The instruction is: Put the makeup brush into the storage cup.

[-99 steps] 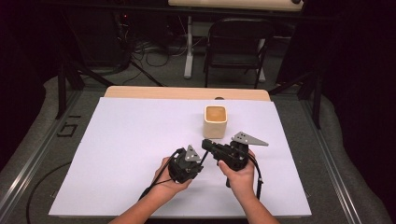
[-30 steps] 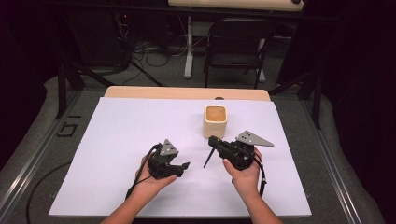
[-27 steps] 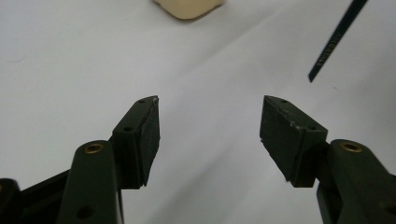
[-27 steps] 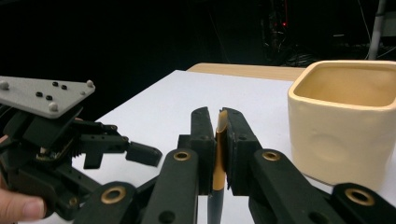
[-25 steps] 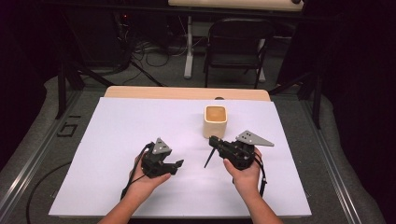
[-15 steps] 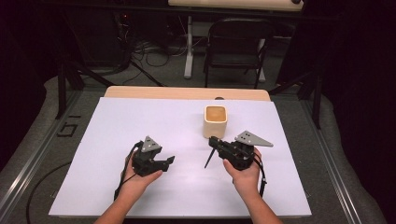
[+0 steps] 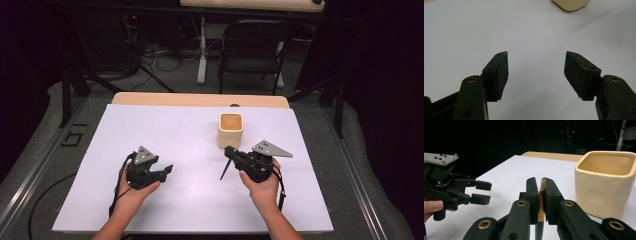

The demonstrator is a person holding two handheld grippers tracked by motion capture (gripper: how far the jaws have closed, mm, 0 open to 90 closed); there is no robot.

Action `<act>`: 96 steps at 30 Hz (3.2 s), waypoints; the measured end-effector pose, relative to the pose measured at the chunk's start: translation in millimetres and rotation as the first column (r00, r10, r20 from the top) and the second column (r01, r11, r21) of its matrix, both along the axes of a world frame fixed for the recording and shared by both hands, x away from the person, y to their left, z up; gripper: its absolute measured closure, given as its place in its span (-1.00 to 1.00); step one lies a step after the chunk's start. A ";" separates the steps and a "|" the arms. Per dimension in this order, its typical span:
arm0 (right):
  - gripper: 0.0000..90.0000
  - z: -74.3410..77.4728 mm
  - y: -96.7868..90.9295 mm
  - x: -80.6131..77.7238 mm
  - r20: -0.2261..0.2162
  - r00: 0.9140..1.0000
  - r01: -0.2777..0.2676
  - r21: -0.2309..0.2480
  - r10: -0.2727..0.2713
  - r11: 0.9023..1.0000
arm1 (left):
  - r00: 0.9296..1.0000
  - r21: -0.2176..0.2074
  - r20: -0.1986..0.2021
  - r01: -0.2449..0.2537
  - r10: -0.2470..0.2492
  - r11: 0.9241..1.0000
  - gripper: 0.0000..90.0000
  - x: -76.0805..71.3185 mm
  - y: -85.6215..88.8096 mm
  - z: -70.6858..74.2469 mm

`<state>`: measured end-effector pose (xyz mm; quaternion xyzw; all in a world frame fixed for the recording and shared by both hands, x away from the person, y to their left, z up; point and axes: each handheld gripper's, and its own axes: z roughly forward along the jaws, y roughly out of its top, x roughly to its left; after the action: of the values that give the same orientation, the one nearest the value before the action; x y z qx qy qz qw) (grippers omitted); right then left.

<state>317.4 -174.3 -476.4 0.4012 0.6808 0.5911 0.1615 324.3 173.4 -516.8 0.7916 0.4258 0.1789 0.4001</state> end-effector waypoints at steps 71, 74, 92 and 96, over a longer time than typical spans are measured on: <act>0.86 80.0 -4.0 84.7 0.024 0.991 0.132 -0.094 -0.131 0.987 | 0.998 -0.053 -0.001 -0.056 0.056 0.997 -0.41 -6.7 29.9 -8.4; 0.86 82.4 -3.8 89.7 0.025 0.990 0.144 -0.094 -0.142 0.985 | 0.999 -0.050 0.000 -0.053 0.053 0.997 -0.41 -6.9 29.7 -8.2; 0.86 90.8 -4.7 118.8 0.008 0.976 0.216 -0.104 -0.216 0.971 | 0.998 -0.059 -0.001 -0.055 0.055 0.997 -0.41 -6.0 31.9 -8.2; 0.86 89.0 -7.4 123.9 -0.004 0.973 0.229 -0.108 -0.231 0.967 | 0.998 -0.060 -0.001 -0.059 0.059 0.996 -0.41 -6.1 32.7 -7.9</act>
<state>441.3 -181.7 -387.4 0.4730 0.6616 0.5280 0.2445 318.2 206.1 -524.7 0.7663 0.4540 0.1780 0.4184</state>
